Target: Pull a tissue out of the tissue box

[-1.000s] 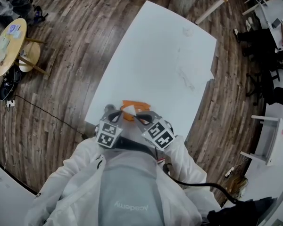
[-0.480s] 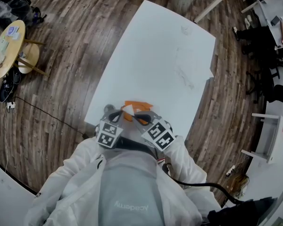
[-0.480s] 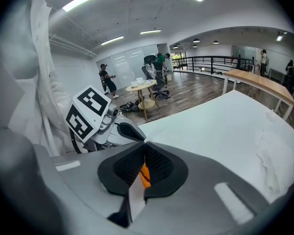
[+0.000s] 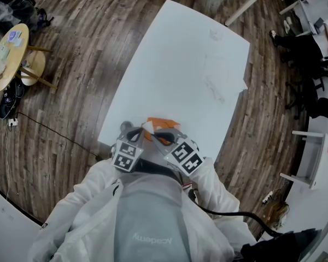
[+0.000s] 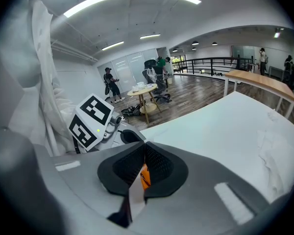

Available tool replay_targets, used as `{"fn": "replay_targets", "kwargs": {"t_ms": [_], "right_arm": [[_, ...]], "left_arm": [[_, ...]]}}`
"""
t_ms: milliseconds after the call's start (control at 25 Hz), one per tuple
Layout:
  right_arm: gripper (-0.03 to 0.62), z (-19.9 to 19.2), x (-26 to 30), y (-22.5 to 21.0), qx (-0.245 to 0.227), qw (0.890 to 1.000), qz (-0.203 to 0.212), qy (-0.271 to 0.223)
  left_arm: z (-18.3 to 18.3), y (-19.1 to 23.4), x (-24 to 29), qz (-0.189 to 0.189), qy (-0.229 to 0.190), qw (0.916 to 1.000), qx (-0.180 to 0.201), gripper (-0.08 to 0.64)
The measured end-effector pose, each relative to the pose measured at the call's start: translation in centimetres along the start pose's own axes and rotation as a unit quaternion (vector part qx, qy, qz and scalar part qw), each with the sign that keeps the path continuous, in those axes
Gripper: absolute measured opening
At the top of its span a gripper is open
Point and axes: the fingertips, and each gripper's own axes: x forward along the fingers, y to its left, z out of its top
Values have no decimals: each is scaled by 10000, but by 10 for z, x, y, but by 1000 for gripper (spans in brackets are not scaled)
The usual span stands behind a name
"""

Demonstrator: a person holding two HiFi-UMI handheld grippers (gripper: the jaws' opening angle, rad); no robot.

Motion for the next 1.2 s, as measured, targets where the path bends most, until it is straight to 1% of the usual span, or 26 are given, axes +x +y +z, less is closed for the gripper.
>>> {"fn": "replay_targets", "kwargs": {"t_ms": [120, 280, 520, 680, 800, 960, 1200], "right_arm": [[5, -1, 0, -1, 27, 10000, -6, 12], [5, -5, 1, -9, 81, 9999, -136, -14], [5, -8, 2, -16, 137, 9997, -211, 36], [5, -10, 2, -16, 158, 9997, -201, 36], [5, -11, 2, -16, 156, 9997, -190, 48], [5, -13, 0, -16, 154, 9997, -187, 60], [5, -15, -3, -15, 142, 9997, -195, 37]], "left_arm": [[2, 2, -2, 17, -36, 10000, 32, 0], [15, -1, -12, -15, -76, 10000, 50, 0], [25, -27, -11, -383, -171, 9990, 139, 0], [26, -51, -6, -678, -163, 9972, 287, 0], [28, -65, 1, -813, -159, 9957, 408, 0], [31, -72, 10, -861, -144, 9950, 494, 0], [20, -75, 20, -874, -24, 9950, 476, 0]]}}
